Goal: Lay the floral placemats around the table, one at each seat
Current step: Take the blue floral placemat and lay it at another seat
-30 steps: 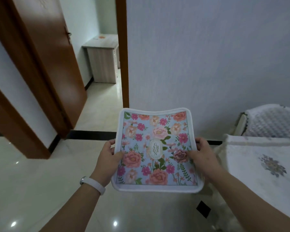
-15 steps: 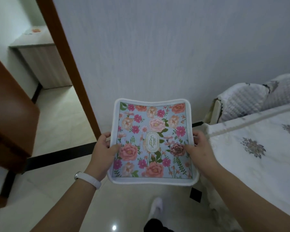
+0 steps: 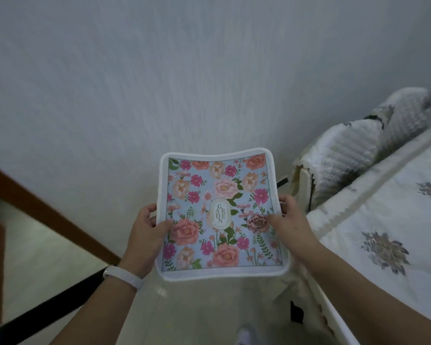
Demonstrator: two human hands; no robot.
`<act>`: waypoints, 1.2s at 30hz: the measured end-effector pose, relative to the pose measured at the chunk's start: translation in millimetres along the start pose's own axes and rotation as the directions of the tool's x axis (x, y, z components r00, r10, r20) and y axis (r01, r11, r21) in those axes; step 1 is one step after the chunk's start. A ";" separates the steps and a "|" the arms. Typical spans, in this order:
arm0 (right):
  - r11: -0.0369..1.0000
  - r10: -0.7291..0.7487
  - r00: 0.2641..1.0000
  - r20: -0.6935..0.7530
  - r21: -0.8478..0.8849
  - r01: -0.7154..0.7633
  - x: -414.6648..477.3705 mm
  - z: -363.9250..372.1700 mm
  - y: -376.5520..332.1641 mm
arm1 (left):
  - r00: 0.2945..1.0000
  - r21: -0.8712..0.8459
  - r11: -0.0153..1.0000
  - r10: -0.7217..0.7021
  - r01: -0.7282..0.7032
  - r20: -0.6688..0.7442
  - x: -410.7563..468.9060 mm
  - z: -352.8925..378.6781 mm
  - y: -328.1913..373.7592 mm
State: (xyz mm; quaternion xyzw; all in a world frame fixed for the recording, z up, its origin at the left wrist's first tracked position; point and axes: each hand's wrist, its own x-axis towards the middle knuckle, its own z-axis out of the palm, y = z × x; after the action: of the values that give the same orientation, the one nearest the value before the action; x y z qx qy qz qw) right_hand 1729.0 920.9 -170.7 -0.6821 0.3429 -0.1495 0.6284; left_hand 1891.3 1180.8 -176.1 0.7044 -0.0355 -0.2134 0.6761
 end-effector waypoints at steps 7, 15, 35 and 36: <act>0.998 0.014 0.979 -0.205 0.061 -0.002 48.4 -60.4 -13.0 | 0.982 0.046 0.999 0.011 -0.020 0.190 78.0 90.1 38.6; 0.998 0.051 0.918 -0.394 0.063 -0.028 93.2 -95.5 -17.5 | 0.923 0.090 0.995 -0.002 -0.036 0.384 164.3 165.6 56.0; 0.979 0.201 0.542 -0.816 0.177 -0.096 244.0 -88.6 -71.8 | 0.550 0.125 0.988 -0.055 -0.090 0.834 415.6 351.0 128.6; 0.978 0.208 0.517 -0.830 0.182 -0.102 242.4 -93.3 -71.5 | 0.520 0.130 0.988 -0.066 -0.087 0.852 416.2 364.0 128.6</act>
State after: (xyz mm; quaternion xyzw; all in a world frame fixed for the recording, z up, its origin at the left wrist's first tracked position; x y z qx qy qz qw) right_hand 1864.3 689.8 -141.7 -0.4555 0.6545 -0.4223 0.4311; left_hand 2172.4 688.0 -155.0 0.5596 -0.3828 -0.5236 0.5159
